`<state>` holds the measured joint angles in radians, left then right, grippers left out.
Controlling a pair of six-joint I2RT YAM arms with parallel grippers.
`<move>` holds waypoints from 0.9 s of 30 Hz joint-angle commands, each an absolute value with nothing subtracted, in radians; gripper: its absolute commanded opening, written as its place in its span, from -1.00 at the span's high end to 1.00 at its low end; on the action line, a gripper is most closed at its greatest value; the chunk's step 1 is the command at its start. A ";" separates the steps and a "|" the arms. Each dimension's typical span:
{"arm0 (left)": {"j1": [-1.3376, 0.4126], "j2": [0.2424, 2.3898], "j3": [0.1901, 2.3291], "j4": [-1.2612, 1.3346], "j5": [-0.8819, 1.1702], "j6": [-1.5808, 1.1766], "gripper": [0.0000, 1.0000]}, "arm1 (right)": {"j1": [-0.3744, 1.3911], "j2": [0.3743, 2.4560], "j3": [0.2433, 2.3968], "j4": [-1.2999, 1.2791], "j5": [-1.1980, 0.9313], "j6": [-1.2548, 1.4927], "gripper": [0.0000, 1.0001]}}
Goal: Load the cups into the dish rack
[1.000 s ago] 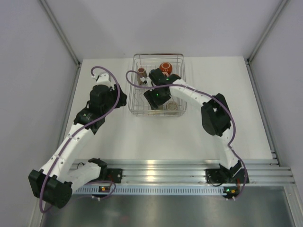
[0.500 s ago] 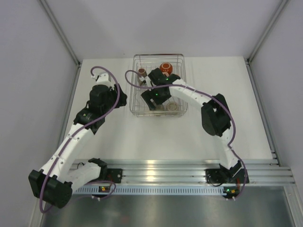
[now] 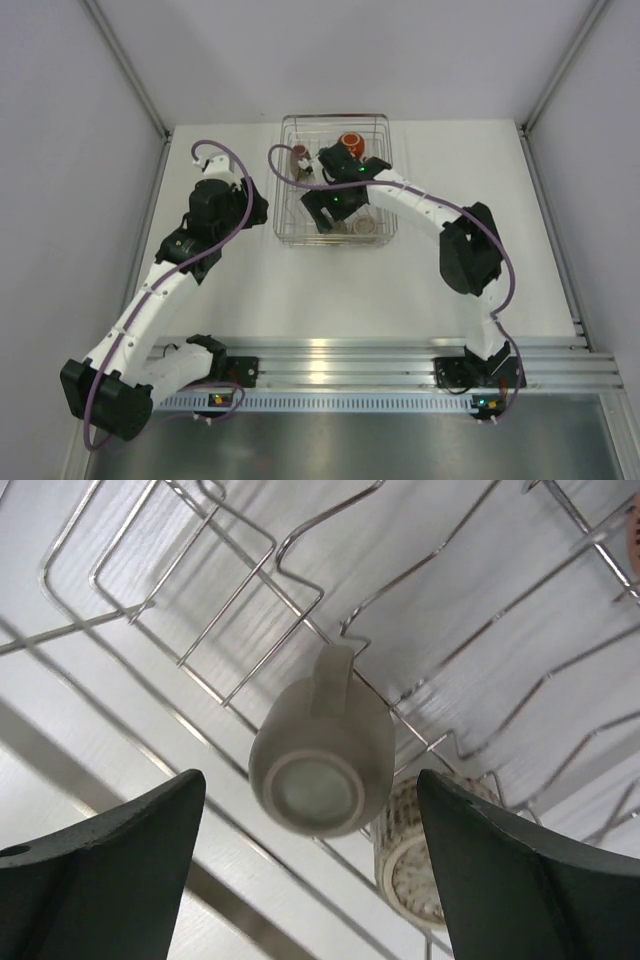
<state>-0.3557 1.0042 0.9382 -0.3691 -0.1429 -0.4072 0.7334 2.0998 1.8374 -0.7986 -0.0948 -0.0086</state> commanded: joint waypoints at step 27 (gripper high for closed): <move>-0.331 0.966 1.002 -0.345 -0.078 -0.414 -0.21 | 0.195 0.988 1.025 -0.276 0.140 0.241 -0.99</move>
